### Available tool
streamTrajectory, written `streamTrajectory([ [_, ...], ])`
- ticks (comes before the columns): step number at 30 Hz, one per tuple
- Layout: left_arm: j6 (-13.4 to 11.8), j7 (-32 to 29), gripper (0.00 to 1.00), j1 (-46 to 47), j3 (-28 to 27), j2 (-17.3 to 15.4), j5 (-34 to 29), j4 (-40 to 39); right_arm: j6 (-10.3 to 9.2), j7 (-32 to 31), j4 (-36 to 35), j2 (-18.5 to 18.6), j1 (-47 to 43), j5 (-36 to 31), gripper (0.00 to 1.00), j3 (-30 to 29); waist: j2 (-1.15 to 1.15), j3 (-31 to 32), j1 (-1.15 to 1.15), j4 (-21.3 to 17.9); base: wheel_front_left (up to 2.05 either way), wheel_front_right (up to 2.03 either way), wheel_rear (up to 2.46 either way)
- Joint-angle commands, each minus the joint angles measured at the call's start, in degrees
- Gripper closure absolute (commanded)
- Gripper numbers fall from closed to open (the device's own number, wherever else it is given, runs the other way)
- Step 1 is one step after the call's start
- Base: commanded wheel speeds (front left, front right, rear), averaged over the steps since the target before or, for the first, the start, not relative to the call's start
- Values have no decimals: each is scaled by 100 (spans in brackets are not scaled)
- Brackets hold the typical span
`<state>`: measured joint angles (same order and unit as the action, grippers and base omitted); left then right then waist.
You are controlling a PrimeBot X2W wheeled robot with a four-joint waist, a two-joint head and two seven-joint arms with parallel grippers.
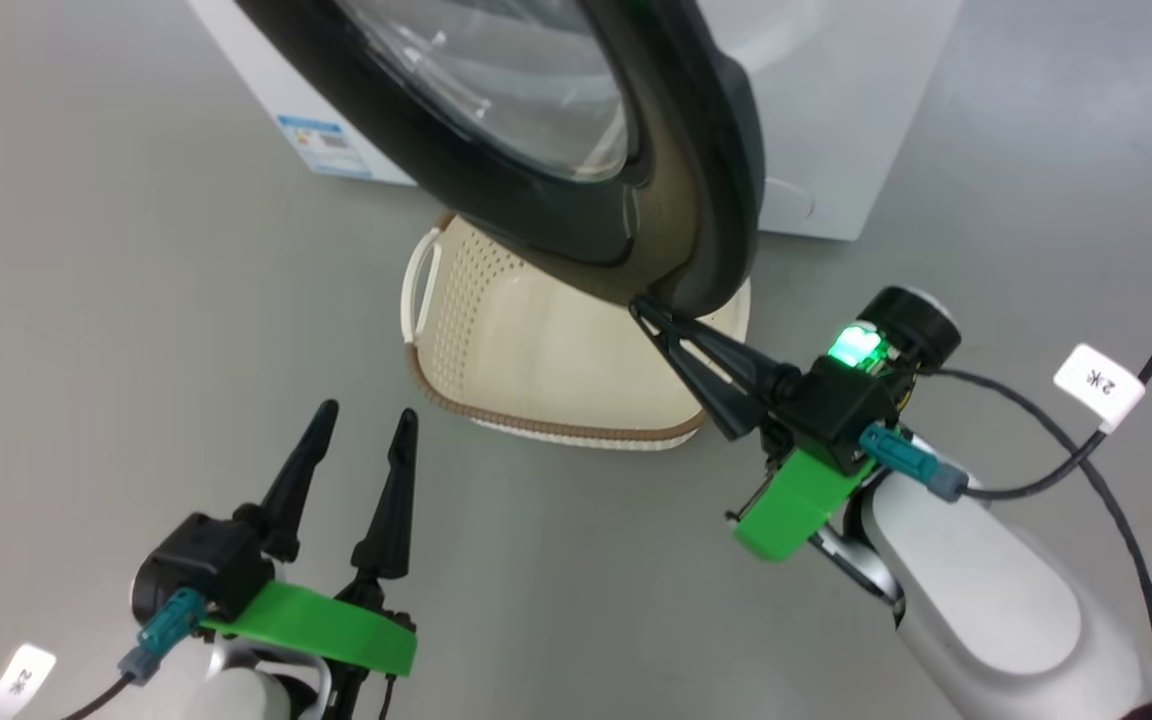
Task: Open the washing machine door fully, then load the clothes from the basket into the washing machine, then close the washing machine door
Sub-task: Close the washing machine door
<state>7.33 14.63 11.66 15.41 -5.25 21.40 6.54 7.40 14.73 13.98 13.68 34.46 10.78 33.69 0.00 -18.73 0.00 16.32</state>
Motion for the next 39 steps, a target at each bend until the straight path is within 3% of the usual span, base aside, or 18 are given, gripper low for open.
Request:
streamTrajectory([
  [1, 15, 37, 0, 198, -161, -72, 30, -97, 9, 27, -81, -60, 92, 86, 100, 106, 0, -205, 0, 167, 0, 0, 0],
  [13, 15, 37, 0, 407, -92, -20, 95, -62, 9, 27, 243, 10, 441, 57, 100, -82, 0, -498, 0, 264, 0, 0, 0],
  [29, 15, 37, 0, 644, -2, -57, 187, -128, 9, 27, 416, -58, 805, -397, 100, -937, 0, -891, 0, 241, 0, 0, 0],
  [39, 15, 37, 0, 880, 88, 16, 220, -179, 9, 27, 648, 143, 1500, -706, 100, -1240, 0, -1327, 0, 391, 0, 0, 0],
])
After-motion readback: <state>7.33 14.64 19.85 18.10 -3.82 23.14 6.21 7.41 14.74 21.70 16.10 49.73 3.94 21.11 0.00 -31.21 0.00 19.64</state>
